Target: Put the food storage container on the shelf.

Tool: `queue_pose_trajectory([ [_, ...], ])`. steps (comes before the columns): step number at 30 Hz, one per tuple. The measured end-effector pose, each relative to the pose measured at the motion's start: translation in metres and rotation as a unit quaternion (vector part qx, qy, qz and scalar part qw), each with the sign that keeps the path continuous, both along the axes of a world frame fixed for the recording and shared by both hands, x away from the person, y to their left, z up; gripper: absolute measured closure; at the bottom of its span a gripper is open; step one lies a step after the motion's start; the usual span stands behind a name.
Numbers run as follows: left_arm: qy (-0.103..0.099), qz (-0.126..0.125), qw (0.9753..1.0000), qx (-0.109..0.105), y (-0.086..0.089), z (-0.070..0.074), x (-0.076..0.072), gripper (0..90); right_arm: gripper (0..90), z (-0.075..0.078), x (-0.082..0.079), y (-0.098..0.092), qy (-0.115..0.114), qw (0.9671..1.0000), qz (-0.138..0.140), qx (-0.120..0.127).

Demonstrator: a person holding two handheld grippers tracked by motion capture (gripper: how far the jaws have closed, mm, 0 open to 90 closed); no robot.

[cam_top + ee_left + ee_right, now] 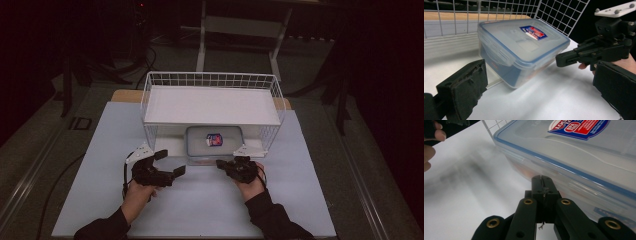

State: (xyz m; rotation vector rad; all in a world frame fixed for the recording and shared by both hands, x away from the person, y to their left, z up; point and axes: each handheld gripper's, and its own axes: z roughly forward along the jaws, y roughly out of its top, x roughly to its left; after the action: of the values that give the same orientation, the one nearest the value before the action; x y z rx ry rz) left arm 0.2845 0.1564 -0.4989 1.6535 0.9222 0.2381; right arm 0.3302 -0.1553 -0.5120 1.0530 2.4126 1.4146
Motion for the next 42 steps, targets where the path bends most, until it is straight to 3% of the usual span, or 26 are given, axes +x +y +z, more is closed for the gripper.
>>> queue_pose_trajectory([
  [9,0.001,-0.005,0.9999,-0.009,0.000,-0.002,0.001,0.0,89.8,-0.004,0.021,0.013,-0.001,0.9999,-0.016,0.000],
  [25,-0.006,-0.010,0.9999,-0.005,-0.001,-0.003,0.000,0.0,89.7,-0.006,0.053,0.020,-0.006,0.9991,-0.043,-0.001],
  [31,-0.005,-0.012,0.9999,-0.004,-0.002,-0.003,0.000,0.0,89.6,-0.006,0.056,0.021,-0.006,0.9990,-0.044,-0.004],
  [34,-0.007,-0.015,0.9999,-0.002,-0.003,-0.002,-0.001,0.0,86.1,-0.007,0.053,0.020,0.002,0.9990,-0.045,0.007],
  [37,-0.023,-0.012,0.9996,0.008,-0.004,0.000,-0.003,0.0,80.5,-0.006,0.044,0.021,-0.006,0.9994,-0.033,-0.002],
  [42,-0.018,-0.008,0.9998,-0.009,-0.001,0.004,-0.005,0.0,56.3,-0.003,0.027,0.012,-0.007,0.9989,-0.041,0.023],
])
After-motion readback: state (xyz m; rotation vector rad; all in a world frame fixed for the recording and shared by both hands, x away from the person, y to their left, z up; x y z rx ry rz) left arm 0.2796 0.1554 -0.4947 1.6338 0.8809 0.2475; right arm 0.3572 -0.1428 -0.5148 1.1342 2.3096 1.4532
